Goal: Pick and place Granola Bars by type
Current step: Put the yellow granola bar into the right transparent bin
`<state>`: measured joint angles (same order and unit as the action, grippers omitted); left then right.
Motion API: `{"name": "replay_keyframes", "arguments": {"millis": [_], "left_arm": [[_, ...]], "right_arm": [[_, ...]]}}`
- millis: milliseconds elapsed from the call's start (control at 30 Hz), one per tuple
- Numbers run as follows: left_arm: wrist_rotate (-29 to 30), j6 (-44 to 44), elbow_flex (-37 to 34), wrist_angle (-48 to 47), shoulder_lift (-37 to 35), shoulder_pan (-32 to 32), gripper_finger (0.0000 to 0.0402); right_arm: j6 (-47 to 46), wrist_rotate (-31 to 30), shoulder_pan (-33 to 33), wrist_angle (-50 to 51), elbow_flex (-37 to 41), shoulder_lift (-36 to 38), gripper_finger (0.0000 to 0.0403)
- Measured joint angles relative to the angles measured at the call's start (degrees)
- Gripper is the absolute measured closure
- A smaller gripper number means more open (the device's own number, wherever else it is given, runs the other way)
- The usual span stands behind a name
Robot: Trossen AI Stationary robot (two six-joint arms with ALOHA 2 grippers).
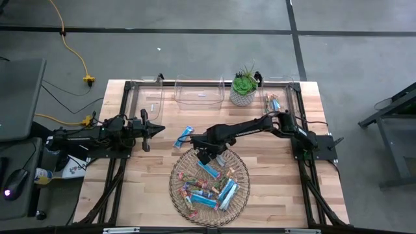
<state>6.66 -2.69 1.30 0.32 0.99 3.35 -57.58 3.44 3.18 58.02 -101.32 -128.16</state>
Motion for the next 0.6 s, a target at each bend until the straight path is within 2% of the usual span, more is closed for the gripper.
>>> {"name": "replay_keyframes", "arguments": {"millis": [367, 600], "left_arm": [[0.0, 0.0, 0.0, -0.01, -0.01, 0.0, 0.0399], [0.0, 0.01, 0.0, -0.01, -0.02, -0.01, 0.0399]], "right_arm": [[0.0, 1.83, 0.0, -1.57, 0.0, 0.0, 0.035], [0.0, 3.38, -0.07, -1.85, -0.74, 0.0, 0.0364]]}}
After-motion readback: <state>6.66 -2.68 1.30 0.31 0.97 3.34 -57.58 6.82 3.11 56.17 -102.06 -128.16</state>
